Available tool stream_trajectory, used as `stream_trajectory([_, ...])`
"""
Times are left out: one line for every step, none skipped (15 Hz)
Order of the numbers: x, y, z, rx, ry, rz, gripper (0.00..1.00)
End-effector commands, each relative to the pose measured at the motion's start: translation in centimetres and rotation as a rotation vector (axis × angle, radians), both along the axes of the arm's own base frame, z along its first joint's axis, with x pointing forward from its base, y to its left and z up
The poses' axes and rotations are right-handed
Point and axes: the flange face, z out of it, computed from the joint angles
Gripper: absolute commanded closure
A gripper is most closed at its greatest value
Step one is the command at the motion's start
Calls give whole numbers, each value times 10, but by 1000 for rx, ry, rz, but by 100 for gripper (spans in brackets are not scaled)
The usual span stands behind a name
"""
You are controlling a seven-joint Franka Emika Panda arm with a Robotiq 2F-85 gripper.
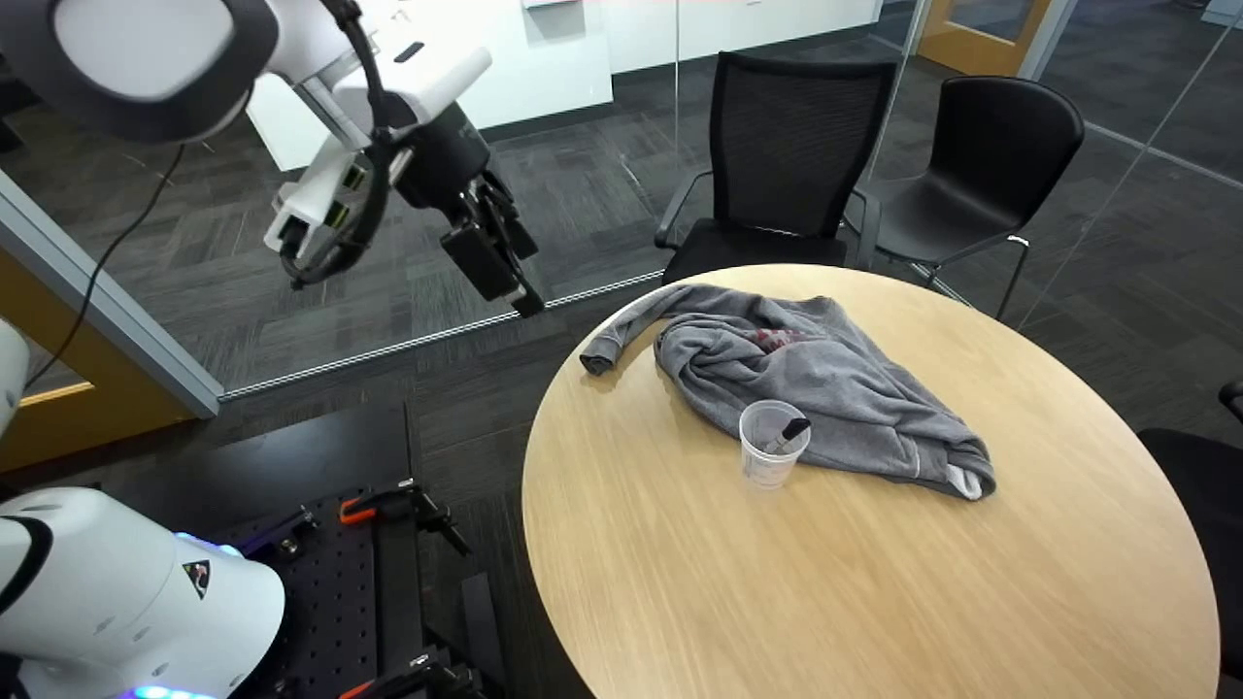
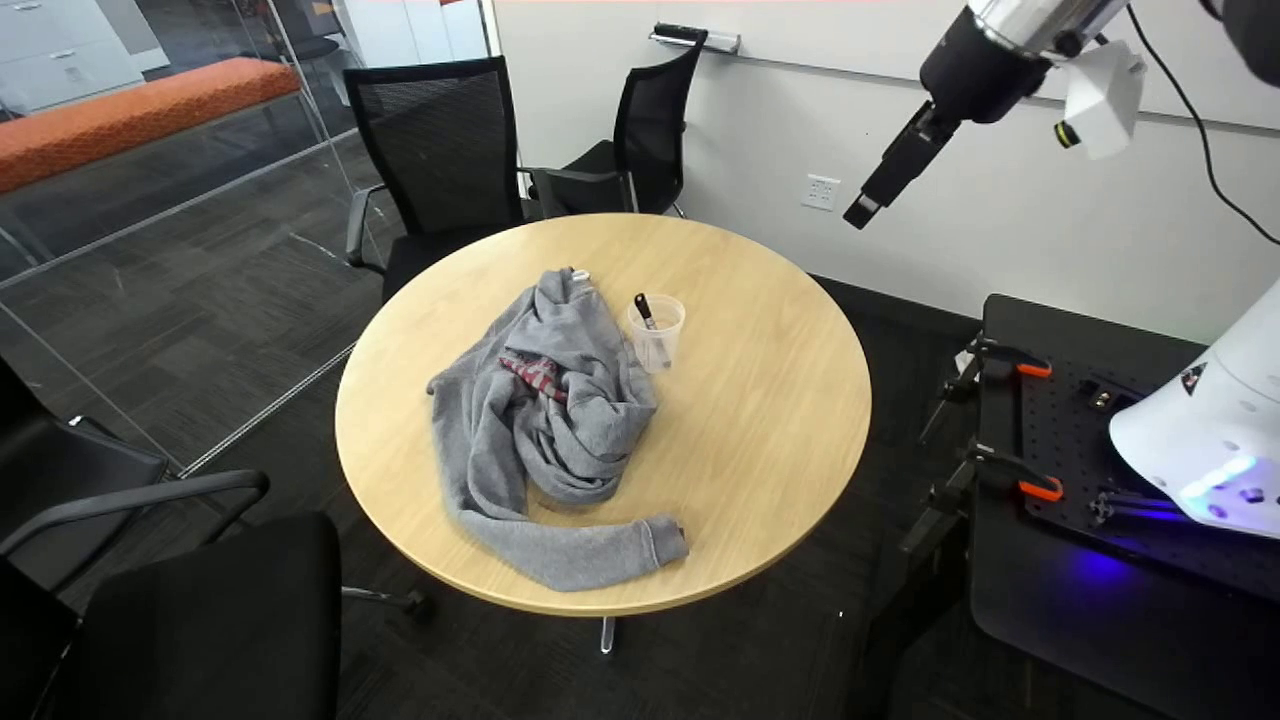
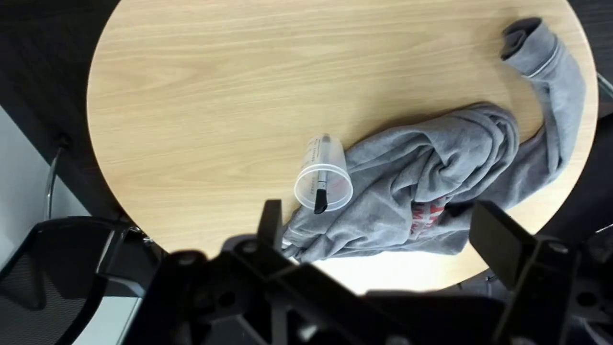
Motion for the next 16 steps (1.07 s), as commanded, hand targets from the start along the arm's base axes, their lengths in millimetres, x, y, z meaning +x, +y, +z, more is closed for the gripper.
stream_trajectory([23, -10, -14, -11, -43, -67, 0])
stream_trajectory([29, -14, -19, -9, -55, -80, 0])
stream_trajectory([34, -19, -26, -9, -63, -88, 0])
stream_trajectory([38, -22, -32, -6, -70, -96, 0])
stream_trajectory([43, -27, -39, 1, -76, -101, 0])
stream_trajectory([47, -31, -46, 2, -81, -102, 0])
stream_trajectory([51, -34, -54, 4, -83, -99, 0])
stream_trajectory([55, -37, -60, 2, -84, -98, 0])
stream_trajectory([59, -40, -68, 1, -81, -91, 0])
stream_trajectory([63, -42, -74, -3, -80, -85, 0])
stream_trajectory([68, -44, -79, -7, -75, -84, 0])
stream_trajectory([73, -47, -84, -11, -70, -79, 0])
stream_trajectory([77, -49, -87, -18, -63, -78, 0])
stream_trajectory([84, -50, -91, -22, -52, -74, 0])
stream_trajectory([90, -52, -95, -26, -42, -71, 0])
stream_trajectory([96, -53, -98, -28, -32, -68, 0])
